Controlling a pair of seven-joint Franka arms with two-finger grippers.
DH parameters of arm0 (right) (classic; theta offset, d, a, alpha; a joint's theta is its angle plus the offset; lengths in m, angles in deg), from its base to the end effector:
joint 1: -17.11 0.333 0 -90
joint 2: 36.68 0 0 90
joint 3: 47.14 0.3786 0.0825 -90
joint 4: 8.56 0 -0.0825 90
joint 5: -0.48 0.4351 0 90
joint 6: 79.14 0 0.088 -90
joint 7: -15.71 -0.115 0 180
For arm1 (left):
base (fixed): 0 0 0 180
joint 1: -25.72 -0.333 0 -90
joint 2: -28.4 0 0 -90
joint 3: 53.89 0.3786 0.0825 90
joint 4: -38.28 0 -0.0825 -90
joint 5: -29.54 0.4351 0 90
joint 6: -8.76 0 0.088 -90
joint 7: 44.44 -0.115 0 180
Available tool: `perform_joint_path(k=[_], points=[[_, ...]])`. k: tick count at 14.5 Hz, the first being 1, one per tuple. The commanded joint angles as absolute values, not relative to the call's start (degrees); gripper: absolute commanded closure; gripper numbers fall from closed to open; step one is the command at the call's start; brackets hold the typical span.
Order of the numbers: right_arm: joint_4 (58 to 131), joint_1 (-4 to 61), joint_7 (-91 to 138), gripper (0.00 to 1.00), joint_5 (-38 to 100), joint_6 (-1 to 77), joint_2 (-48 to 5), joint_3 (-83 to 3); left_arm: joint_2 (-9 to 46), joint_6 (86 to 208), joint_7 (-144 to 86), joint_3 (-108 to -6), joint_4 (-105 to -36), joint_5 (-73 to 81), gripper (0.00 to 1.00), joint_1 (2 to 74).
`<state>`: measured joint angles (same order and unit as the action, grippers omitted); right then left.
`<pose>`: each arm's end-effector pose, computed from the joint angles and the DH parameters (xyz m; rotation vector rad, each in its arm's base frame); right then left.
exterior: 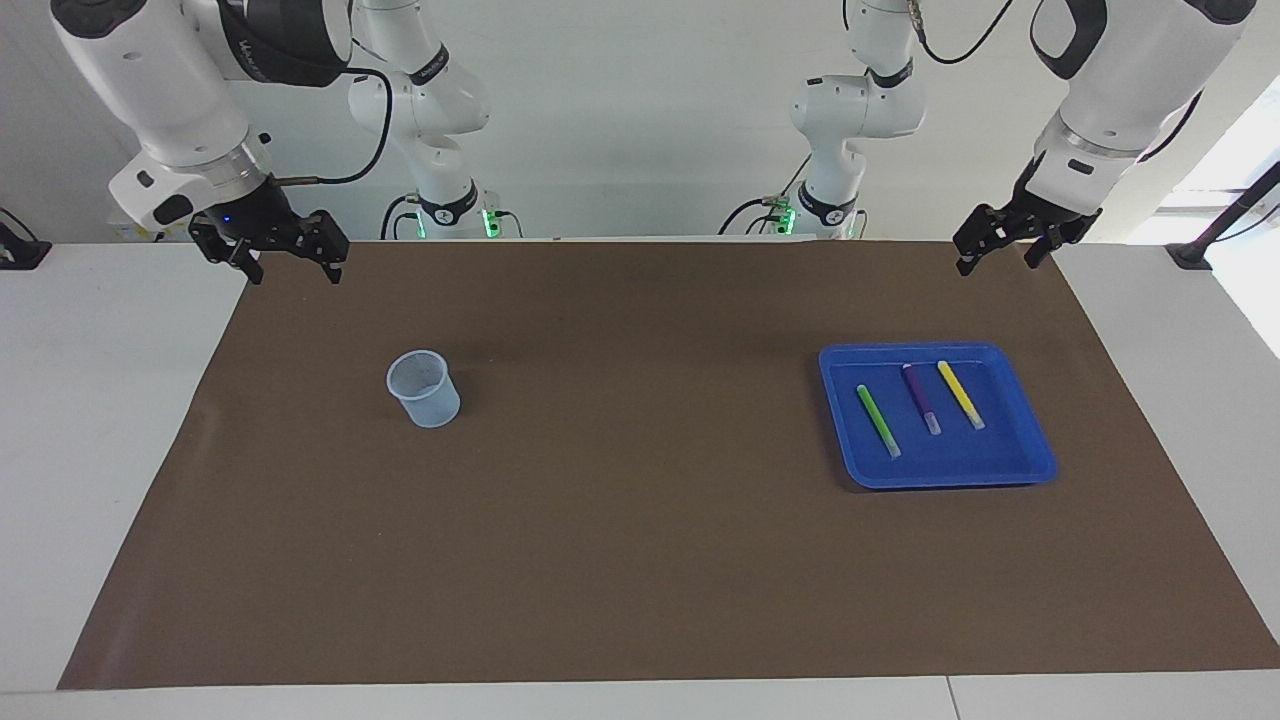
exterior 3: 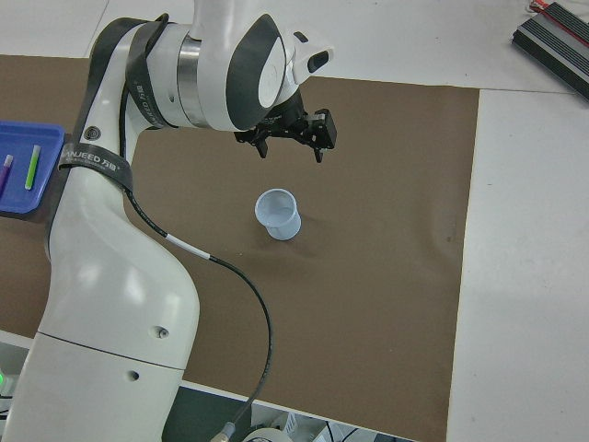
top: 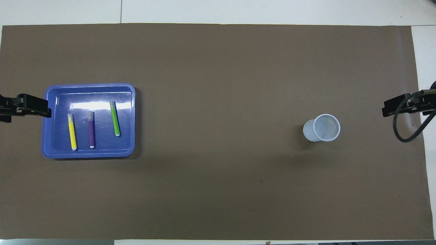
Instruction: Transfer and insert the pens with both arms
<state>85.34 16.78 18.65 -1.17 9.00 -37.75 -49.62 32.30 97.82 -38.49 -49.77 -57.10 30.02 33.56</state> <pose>0.5915 -0.0327 0.6522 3.1150 0.0040 -0.1296 0.5757 -0.0349 0.6689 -3.1333 -0.0605 0.0658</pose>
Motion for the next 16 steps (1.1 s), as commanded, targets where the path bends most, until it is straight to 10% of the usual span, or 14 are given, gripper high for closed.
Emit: perform_joint_path(k=[1, 16], points=[[86.28, 16.40, 19.58, 0.00, -0.75, 8.93, -38.62, -49.42, 33.06, 96.92, -38.12, -50.02, -57.43, 30.86, 0.00, 33.72], [86.28, 16.40, 19.58, 0.00, -0.84, 8.93, -38.62, -49.42, 34.11, 102.01, -41.71, -49.58, -63.22, 30.77, 0.00, 31.52]])
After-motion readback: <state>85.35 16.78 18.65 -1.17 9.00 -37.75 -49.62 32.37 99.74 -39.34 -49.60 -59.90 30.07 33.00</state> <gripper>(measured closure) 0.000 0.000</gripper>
